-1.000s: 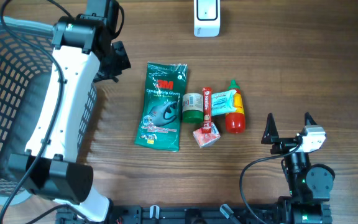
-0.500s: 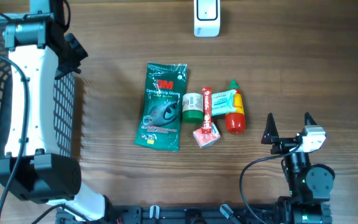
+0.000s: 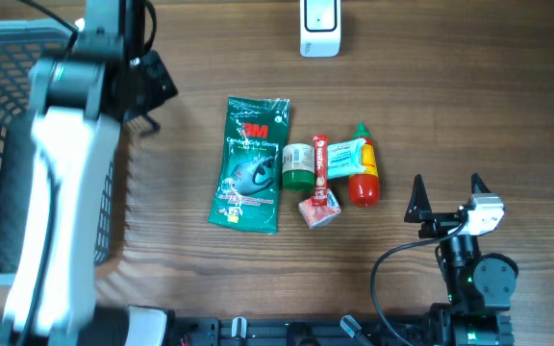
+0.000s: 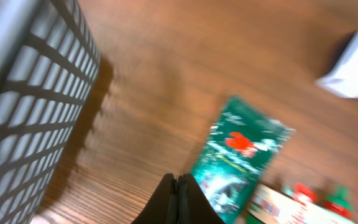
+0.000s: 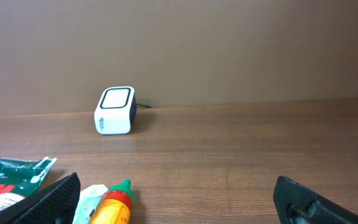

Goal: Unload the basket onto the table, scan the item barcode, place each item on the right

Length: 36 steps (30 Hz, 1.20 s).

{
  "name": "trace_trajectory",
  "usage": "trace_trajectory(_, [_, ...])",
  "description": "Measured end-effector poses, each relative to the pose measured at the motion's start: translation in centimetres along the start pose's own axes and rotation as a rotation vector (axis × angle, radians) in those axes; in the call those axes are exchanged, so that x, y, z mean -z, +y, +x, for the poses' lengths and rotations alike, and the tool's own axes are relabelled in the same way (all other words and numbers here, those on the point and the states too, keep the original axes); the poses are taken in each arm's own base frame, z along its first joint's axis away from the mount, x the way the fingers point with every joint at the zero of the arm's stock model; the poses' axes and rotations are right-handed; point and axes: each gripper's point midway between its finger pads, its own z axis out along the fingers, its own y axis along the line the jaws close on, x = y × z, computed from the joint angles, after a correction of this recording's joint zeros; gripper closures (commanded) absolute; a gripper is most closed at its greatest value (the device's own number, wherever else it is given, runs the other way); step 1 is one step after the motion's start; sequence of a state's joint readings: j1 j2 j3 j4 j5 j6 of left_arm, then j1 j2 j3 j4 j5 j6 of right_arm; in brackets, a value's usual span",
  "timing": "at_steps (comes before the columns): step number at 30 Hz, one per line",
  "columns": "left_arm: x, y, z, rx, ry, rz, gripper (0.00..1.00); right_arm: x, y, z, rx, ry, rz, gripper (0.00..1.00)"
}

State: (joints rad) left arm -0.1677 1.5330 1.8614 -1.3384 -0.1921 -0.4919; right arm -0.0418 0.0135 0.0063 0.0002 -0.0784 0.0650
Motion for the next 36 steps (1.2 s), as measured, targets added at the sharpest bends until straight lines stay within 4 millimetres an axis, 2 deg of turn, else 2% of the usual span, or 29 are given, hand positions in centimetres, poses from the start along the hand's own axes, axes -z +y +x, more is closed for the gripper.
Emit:
trace_trajectory(2, [5.0,0.0,0.3,-0.001,-0.098,0.069,0.83,0.0,0.0,0.0,0.0,0.0,0.0,0.0])
trace_trajectory(5, [10.3,2.0,1.9,0.019,-0.173,0.111,0.78,0.0,0.0,0.0,0.0,0.0,0.0,0.0])
trace_trajectory(8, [13.2,5.2,4.8,0.057,-0.163,0.085,0.76,0.0,0.0,0.0,0.0,0.0,0.0,0.0])
trace_trajectory(9, [13.4,5.8,5.3,0.066,-0.156,0.074,0.76,0.0,0.0,0.0,0.0,0.0,0.0,0.0])
trace_trajectory(11, [12.7,6.5,6.4,0.082,-0.121,0.04,0.76,0.0,0.0,0.0,0.0,0.0,0.0,0.0])
trace_trajectory(13, [10.7,6.9,7.6,0.086,-0.059,-0.014,0.79,0.0,0.0,0.0,0.0,0.0,0.0,0.0])
trace_trajectory(14, [9.2,7.1,8.5,0.087,-0.016,-0.05,0.83,0.0,0.0,0.0,0.0,0.0,0.0,0.0])
trace_trajectory(18, [3.5,7.5,11.6,0.091,0.117,-0.161,0.83,0.0,0.0,0.0,0.0,0.0,0.0,0.0])
trace_trajectory(19, [1.3,7.6,13.0,0.089,0.162,-0.188,0.8,0.0,0.0,0.0,0.0,0.0,0.0,0.0])
trace_trajectory(20, [0.3,7.5,13.9,0.087,0.19,-0.194,0.73,0.0,0.0,0.0,0.0,0.0,0.0,0.0])
trace_trajectory(21, [-1.0,7.3,14.9,0.088,0.218,-0.197,0.64,0.0,0.0,0.0,0.0,0.0,0.0,0.0])
trace_trajectory(22, [-1.9,7.2,15.9,0.1,0.241,-0.198,0.48,0.0,0.0,0.0,0.0,0.0,0.0,0.0])
trace_trajectory(23, [-2.4,7.2,16.7,0.102,0.263,-0.204,0.04,0.0,0.0,0.0,0.0,0.0,0.0,0.0])
trace_trajectory(24, [-2.9,7.4,17.7,0.119,0.29,-0.217,0.0,0.0,0.0,0.0,0.0,0.0,0.0,0.0])
trace_trajectory(29, [-3.9,8.2,20.0,0.178,0.351,-0.261,0.0,0.0,0.0,0.0,0.0,0.0,0.0,0.0])
trace_trajectory(36, [-4.0,8.1,20.2,0.207,0.36,-0.265,0.0,0.0,0.0,0.0,0.0,0.0,0.0,0.0])
